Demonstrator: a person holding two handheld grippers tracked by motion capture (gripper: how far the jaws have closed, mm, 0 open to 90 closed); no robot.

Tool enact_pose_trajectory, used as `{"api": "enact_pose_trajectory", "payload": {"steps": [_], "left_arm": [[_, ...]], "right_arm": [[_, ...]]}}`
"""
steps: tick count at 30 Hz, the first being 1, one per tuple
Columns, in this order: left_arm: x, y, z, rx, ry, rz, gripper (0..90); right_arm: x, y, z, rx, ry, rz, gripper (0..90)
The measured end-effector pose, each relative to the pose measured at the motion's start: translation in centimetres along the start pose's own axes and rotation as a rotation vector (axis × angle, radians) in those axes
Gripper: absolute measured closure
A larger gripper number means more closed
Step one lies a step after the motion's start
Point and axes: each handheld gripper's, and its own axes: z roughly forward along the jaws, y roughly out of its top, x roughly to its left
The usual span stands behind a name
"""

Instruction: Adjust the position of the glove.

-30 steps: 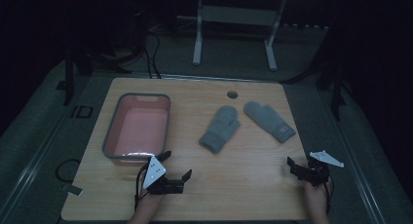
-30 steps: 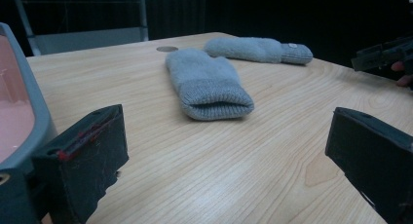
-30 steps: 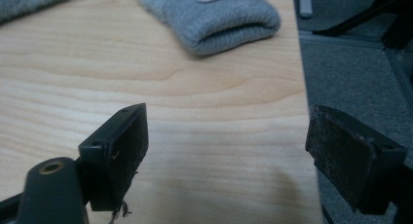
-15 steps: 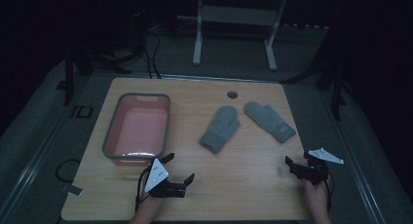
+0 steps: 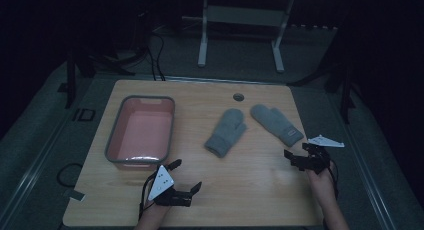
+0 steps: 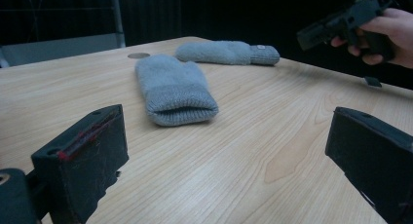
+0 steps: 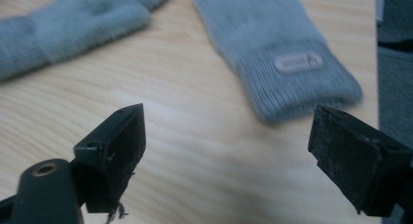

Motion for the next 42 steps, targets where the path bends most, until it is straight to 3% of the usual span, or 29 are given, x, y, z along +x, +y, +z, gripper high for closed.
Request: {"api": "enact_pose_trajectory", "payload": {"steps": [4, 6, 15, 18, 22, 24, 27, 34, 36, 39, 42], "left_arm": [[0.0, 0.0, 0.0, 0.006, 0.000, 0.005, 2.0], [0.0, 0.0, 0.0, 0.010, -0.006, 0.002, 2.0], [0.1, 0.1, 0.0, 0.021, -0.006, -0.002, 2.0], [0.1, 0.1, 0.0, 0.022, -0.007, -0.011, 2.0], [0.2, 0.1, 0.0, 0.023, -0.010, -0.013, 2.0], [0.2, 0.1, 0.0, 0.026, -0.012, -0.013, 2.0], [0.2, 0.1, 0.0, 0.028, -0.014, -0.011, 2.0], [0.3, 0.2, 0.0, 0.033, -0.014, -0.009, 2.0], [0.3, 0.2, 0.0, 0.036, -0.013, -0.007, 2.0], [0.3, 0.1, 0.0, 0.050, -0.006, 0.010, 2.0], [0.2, 0.1, 0.1, 0.057, -0.008, 0.021, 2.0]], "right_arm": [[0.5, 1.1, 0.3, -0.011, 0.010, -0.032, 13.6], [1.0, 2.3, 0.6, -0.024, 0.043, -0.047, 13.6], [2.5, 4.7, 2.6, -0.026, 0.099, -0.070, 13.6], [3.3, 5.5, 4.0, -0.008, 0.146, -0.122, 14.1], [4.0, 6.2, 5.2, -0.002, 0.186, -0.144, 14.4], [4.6, 7.0, 6.3, -0.013, 0.241, -0.162, 14.8], [5.2, 7.6, 7.1, -0.019, 0.272, -0.179, 16.0], [7.3, 9.4, 10.2, 0.000, 0.281, -0.267, 21.3], [7.5, 9.6, 10.5, 0.004, 0.282, -0.270, 22.3], [8.4, 10.2, 12.5, 0.052, 0.293, -0.303, 22.9], [9.0, 10.3, 13.5, 0.067, 0.304, -0.312, 25.7]]}}
